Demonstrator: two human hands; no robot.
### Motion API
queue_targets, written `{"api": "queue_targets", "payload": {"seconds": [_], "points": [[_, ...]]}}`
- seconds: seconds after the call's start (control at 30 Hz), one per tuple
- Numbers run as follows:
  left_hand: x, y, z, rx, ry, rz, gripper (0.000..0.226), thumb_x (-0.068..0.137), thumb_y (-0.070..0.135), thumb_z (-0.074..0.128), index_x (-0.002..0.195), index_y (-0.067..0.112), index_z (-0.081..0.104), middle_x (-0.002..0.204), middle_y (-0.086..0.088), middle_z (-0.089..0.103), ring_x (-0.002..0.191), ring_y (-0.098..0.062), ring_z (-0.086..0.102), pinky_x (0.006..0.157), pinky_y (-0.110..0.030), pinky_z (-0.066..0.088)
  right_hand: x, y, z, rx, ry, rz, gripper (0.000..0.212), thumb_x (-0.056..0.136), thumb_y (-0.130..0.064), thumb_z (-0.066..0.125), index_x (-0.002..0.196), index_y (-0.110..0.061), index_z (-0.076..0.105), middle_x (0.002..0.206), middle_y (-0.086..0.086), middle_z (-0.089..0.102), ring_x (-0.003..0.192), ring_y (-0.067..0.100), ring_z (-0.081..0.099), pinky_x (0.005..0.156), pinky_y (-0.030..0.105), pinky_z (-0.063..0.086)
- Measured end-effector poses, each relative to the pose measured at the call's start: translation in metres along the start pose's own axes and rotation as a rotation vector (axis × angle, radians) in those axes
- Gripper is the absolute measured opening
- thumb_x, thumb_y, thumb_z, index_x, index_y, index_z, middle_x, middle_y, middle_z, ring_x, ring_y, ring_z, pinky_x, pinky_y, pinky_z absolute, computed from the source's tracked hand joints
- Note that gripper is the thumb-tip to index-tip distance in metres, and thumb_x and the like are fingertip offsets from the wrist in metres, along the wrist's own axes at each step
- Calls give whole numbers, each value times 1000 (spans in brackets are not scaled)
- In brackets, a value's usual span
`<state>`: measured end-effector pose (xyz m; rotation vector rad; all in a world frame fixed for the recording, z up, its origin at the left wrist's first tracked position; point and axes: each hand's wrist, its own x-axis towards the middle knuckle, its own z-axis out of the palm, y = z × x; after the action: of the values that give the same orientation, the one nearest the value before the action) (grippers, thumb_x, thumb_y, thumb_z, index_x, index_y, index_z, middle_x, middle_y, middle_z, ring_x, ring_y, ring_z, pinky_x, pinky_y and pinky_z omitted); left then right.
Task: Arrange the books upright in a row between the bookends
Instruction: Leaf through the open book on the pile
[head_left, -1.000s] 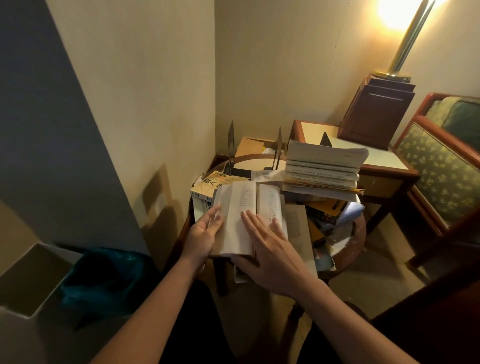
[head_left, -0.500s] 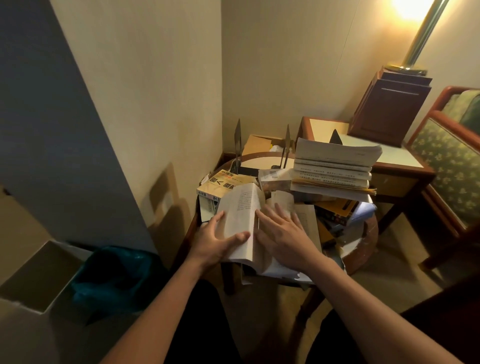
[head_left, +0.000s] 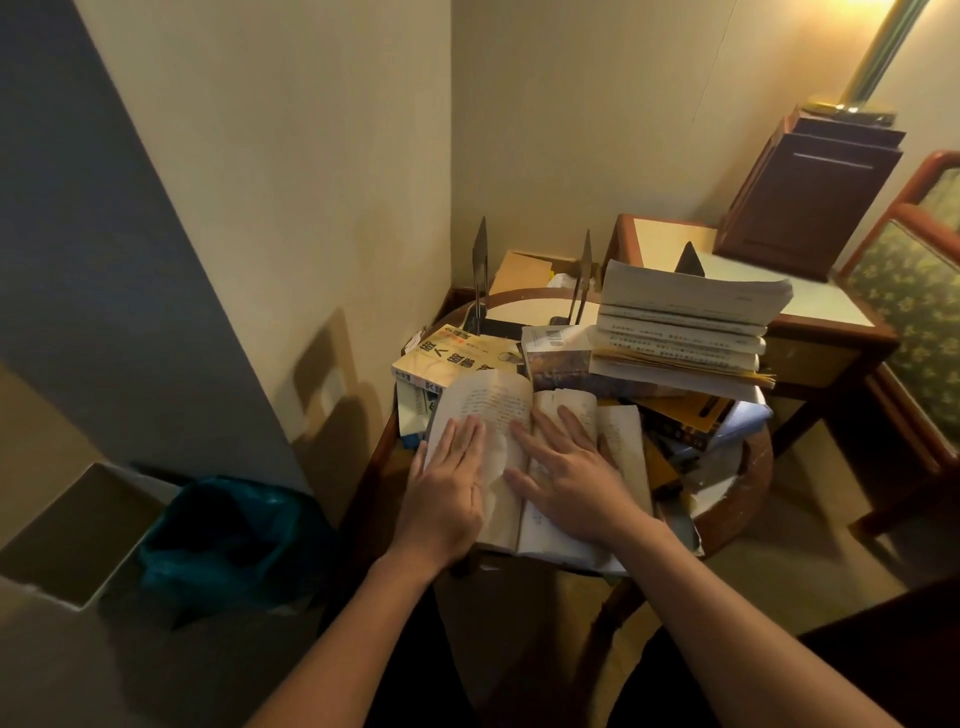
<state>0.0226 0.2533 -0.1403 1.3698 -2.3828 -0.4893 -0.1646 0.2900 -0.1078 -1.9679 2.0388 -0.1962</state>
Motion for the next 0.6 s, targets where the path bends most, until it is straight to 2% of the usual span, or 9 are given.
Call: {"api": "queue_targets", "payload": {"seconds": [0.13, 0.2, 0.3, 0.4, 0.47, 0.6], "points": [[25, 3, -8, 105, -89, 6, 59, 101, 28, 20, 158, 27, 7, 166, 12, 5, 153, -9, -2, 125, -47, -2, -1, 0, 0, -19, 4, -11, 69, 93, -75, 25, 153, -54, -2, 161, -23, -17, 146, 7, -29, 114, 40, -10], [40, 4, -12, 148, -98, 0, 56, 105, 28, 24, 159, 27, 9, 166, 12, 8, 154, -13, 1, 124, -51, 0, -1, 0, 2, -34, 2, -19, 69, 94, -74, 22, 153, -52, -6, 159, -24, -20, 145, 7, -30, 117, 44, -10], [57, 13, -21, 200, -64, 38, 56, 105, 26, 27, 159, 24, 12, 167, 7, 12, 154, -18, 2, 123, -55, 5, -2, 1, 2, 5, 0, -9, 75, 96, -72, 21, 156, -40, -12, 155, -25, -22, 145, 4, -29, 121, 41, -8], [59, 24, -23, 231, -8, 130, 55, 104, 28, 25, 158, 22, 15, 166, 4, 14, 154, -16, 4, 124, -52, 7, -3, 4, 0, 61, -12, -12, 74, 100, -65, 19, 157, -31, -13, 159, -21, -18, 145, 1, -27, 125, 49, 0], [55, 23, -20, 217, -27, 99, 53, 107, 36, 21, 158, 21, 17, 166, 4, 15, 153, -13, 7, 124, -49, 8, -3, 6, 0, 67, -15, -13, 66, 104, -56, 21, 158, -33, -8, 161, -22, -14, 146, 2, -25, 124, 52, 3], [46, 5, -10, 136, -70, 0, 55, 107, 43, 19, 158, 23, 14, 166, 7, 12, 152, -7, 9, 125, -45, 5, 0, 5, 3, 2, -40, -21, 64, 102, -59, 16, 157, -37, -7, 160, -23, -21, 145, 4, -30, 123, 52, -7]]}}
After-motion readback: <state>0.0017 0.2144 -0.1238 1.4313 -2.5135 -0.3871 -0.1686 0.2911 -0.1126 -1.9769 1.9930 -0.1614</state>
